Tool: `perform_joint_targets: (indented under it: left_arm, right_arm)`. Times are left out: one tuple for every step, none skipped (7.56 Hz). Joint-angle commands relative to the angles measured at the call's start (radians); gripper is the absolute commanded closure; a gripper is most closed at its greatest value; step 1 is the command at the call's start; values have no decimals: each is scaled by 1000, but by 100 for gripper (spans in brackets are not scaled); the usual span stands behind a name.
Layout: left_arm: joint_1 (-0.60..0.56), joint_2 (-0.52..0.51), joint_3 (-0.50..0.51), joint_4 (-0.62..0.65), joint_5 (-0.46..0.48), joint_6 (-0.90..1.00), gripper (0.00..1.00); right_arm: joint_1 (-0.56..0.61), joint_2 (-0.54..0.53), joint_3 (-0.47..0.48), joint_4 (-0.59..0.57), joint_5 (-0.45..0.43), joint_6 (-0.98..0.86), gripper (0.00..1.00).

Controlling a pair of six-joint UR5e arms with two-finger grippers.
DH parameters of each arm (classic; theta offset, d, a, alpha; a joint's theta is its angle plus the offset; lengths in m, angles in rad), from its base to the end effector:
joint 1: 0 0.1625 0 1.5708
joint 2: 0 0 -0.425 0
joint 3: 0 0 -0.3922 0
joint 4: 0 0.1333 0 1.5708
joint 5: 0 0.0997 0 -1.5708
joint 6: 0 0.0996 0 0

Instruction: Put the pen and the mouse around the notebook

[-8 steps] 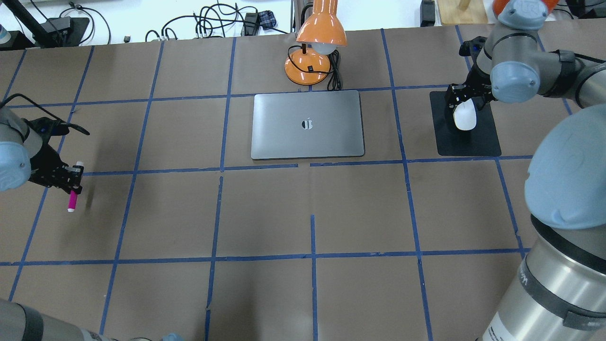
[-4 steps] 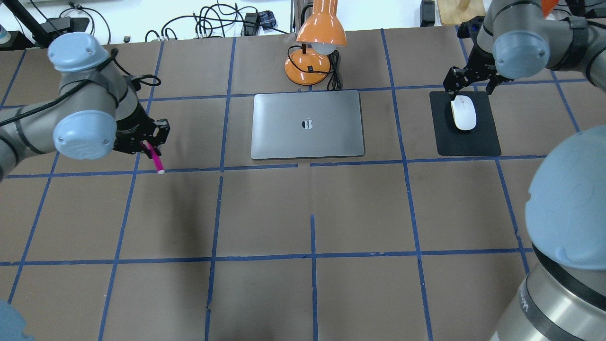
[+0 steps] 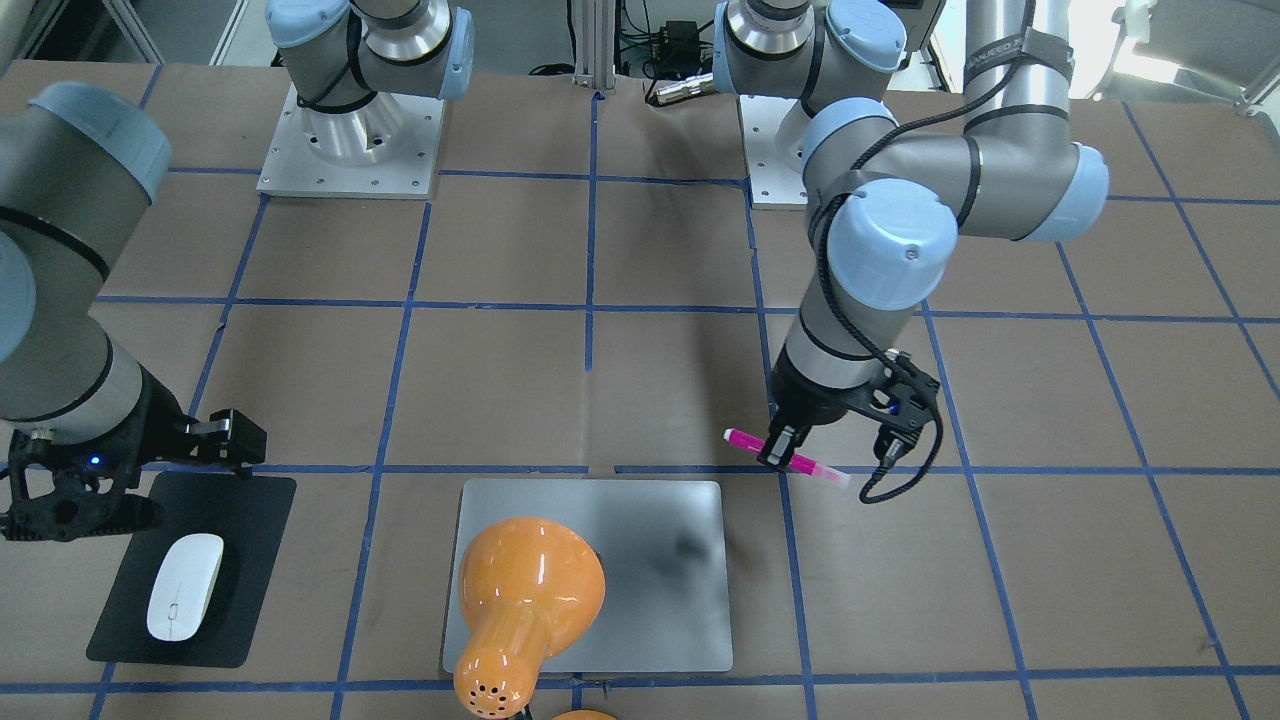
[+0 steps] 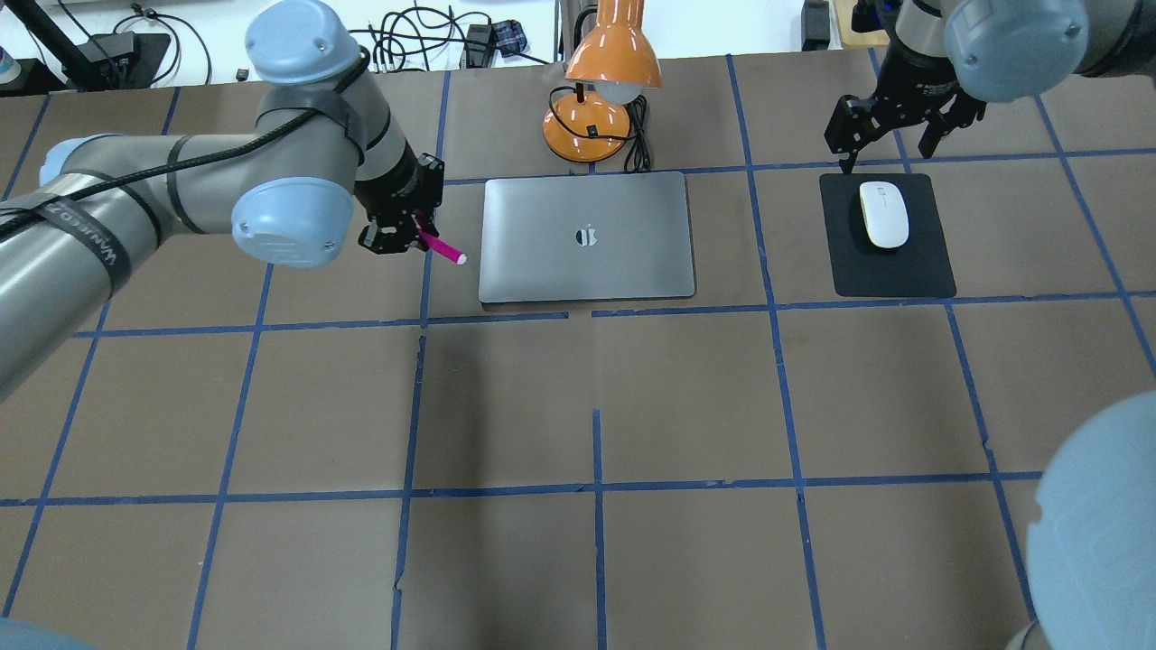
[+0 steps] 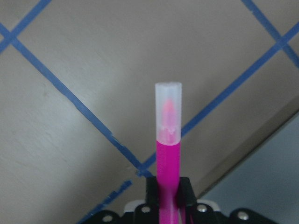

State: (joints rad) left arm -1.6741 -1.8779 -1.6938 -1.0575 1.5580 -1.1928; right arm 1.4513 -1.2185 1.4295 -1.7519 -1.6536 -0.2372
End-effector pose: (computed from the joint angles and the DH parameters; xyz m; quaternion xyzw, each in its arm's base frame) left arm -0.1950 -0.5755 0.3131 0.5175 -0.8546 0.0293 0.0302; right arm 0.0494 -0.6373 0.3771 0.0594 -0.9973 -0.0220 0.0381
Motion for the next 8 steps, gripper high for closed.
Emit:
perform_joint_targets:
  left_arm:
    - [-113,-29,2,-4,-21,-381,100]
    - [-128,-68,-16,13,-42,-518,100]
    - [-168,-104,-14,58,-112,-569,100]
    - [-217,-128,-20,129,-127,-640,100]
    - [-275,-142,-29,134,-125,-674,100]
    - [-285,-150,-64,136,-125,-685,100]
    - [-286,-155,-114,151,-125,-677,100]
    - [-286,-153,-145,180,-127,-674,100]
  right_arm:
    - [32,-114,5,145,12,79,0]
    - [67,-143,-4,191,3,96,0]
    - [83,-177,-6,228,11,107,0]
    - [101,-188,-4,235,15,216,0]
    - [139,-199,-4,238,15,261,0]
    - [152,-240,2,239,17,257,0]
    - [152,-307,11,236,40,218,0]
    - [146,-340,12,238,52,213,0]
